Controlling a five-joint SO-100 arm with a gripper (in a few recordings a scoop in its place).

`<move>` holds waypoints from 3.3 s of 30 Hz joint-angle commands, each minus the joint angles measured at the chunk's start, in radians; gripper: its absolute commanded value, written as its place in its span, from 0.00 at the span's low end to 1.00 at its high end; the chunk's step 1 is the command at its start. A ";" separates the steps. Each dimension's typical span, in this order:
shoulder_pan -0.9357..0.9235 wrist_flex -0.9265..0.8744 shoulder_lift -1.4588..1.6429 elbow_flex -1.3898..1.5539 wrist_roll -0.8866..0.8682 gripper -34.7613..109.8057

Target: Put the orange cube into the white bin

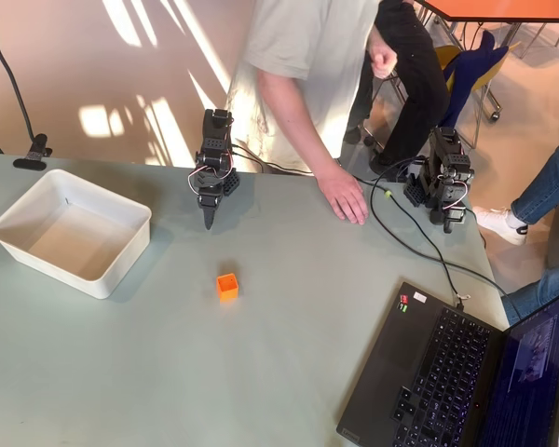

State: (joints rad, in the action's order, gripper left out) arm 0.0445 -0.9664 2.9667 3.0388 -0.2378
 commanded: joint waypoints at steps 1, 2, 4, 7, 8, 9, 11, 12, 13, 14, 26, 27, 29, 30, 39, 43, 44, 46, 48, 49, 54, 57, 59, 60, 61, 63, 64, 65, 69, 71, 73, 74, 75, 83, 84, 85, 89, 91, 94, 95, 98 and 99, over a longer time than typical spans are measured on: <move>-0.005 0.000 0.003 0.002 0.005 0.30; -0.005 0.000 0.003 0.002 0.005 0.30; -0.005 0.000 0.003 0.002 0.005 0.30; -0.005 0.000 0.003 0.002 0.005 0.30; -0.005 0.000 0.003 0.002 0.005 0.30; -0.005 0.000 0.003 0.002 0.005 0.30; -0.005 0.000 0.003 0.002 0.005 0.30; -0.005 0.000 0.003 0.002 0.005 0.30; -0.005 0.000 0.003 0.002 0.005 0.30; -0.005 0.000 0.003 0.002 0.005 0.30; -0.005 0.000 0.003 0.002 0.005 0.30; -0.005 0.000 0.003 0.002 0.006 0.30; -0.005 0.000 0.003 0.002 0.006 0.30; -0.005 0.000 0.003 0.002 0.006 0.30; 0.008 0.009 0.003 0.002 0.008 0.31; 0.009 0.014 0.003 -0.049 0.003 0.31; 0.009 0.015 0.003 -0.071 0.003 0.31; 0.009 0.015 0.003 -0.123 0.003 0.31; 0.009 0.015 0.003 -0.193 0.002 0.31; 0.009 0.017 -0.003 -0.233 0.002 0.31; 0.012 0.021 -0.015 -0.408 -0.002 0.31; 0.064 0.017 -0.084 -0.518 0.003 0.31; 0.120 0.015 -0.207 -0.607 0.003 0.31; 0.144 0.015 -0.287 -0.655 0.005 0.31; 0.170 0.015 -0.374 -0.707 0.005 0.31; 0.222 -0.008 -0.565 -0.815 0.005 0.31; 0.247 -0.035 -0.658 -0.874 0.006 0.31; 0.272 -0.071 -0.752 -0.943 0.006 0.31; 0.344 -0.244 -1.088 -1.216 0.009 0.31; 0.360 -0.316 -1.224 -1.325 0.009 0.31; 0.362 -0.356 -1.330 -1.405 0.009 0.31; 0.360 -0.365 -1.364 -1.436 0.009 0.32; 0.356 -0.370 -1.390 -1.460 0.009 0.33; 0.301 -0.368 -1.404 -1.497 0.008 0.54; 0.290 -0.367 -1.402 -1.500 0.008 0.58; 0.281 -0.368 -1.405 -1.508 0.008 0.61; 0.236 -0.357 -1.420 -1.529 0.008 0.73; 0.218 -0.353 -1.420 -1.532 0.011 0.77; 0.210 -0.351 -1.457 -1.532 0.012 0.81; 0.210 -0.351 -1.491 -1.536 0.012 0.82; 0.219 -0.351 -1.609 -1.588 0.012 0.82; 0.222 -0.353 -1.649 -1.618 0.012 0.82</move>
State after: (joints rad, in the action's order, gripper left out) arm 0.2638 -1.3238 1.3790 1.4864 -0.2255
